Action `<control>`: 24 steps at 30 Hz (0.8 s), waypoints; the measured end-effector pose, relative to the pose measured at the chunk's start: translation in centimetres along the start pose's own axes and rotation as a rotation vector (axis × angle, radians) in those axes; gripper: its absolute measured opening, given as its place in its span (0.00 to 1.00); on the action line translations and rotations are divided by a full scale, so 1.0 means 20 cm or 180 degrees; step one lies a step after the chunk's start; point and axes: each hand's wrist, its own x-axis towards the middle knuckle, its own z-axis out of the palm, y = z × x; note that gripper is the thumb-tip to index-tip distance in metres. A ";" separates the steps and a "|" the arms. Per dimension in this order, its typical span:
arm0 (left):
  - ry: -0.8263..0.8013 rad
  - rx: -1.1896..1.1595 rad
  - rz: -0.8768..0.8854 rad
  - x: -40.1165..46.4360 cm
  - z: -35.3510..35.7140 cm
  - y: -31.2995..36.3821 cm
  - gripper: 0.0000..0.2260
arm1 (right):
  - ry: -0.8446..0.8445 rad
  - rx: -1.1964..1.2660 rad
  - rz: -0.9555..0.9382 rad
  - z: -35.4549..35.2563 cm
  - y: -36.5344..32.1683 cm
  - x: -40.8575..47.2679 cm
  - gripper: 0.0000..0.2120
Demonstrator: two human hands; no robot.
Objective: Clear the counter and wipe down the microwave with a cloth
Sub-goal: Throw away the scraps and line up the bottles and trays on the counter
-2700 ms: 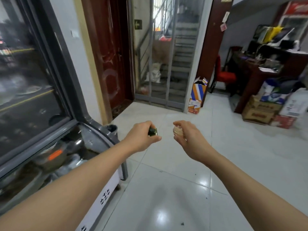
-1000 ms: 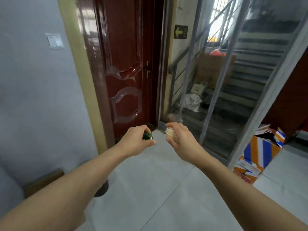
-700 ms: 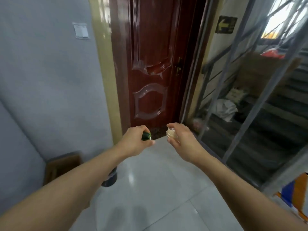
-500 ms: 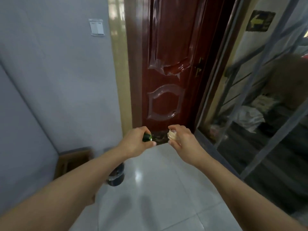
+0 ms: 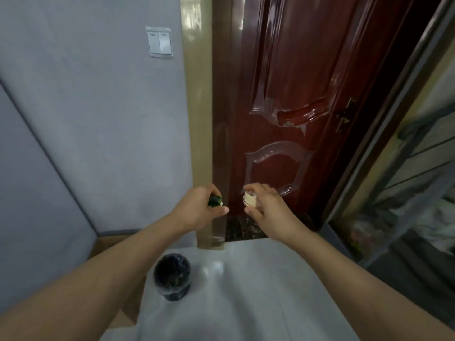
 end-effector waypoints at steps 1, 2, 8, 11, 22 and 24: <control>0.0021 0.0011 -0.0065 0.05 0.00 0.00 0.13 | -0.0041 0.0012 -0.0051 -0.01 0.03 0.06 0.21; 0.0053 0.0016 -0.0137 0.10 0.01 0.00 0.13 | -0.0085 0.0031 -0.0109 -0.01 0.07 0.13 0.22; 0.0511 -0.0036 -0.0646 0.39 0.07 0.01 0.14 | -0.0369 0.0062 -0.0678 -0.04 0.28 0.53 0.20; 0.0769 -0.0127 -0.0972 0.49 0.12 0.03 0.13 | -0.0584 0.0104 -0.1055 -0.05 0.37 0.74 0.19; 0.1407 -0.0112 -0.2193 0.58 0.27 -0.04 0.12 | -0.1587 0.0418 -0.1988 0.19 0.49 1.14 0.20; 0.1476 -0.0098 -0.2375 0.58 0.28 -0.10 0.12 | -0.1743 0.0459 -0.2119 0.28 0.48 1.20 0.20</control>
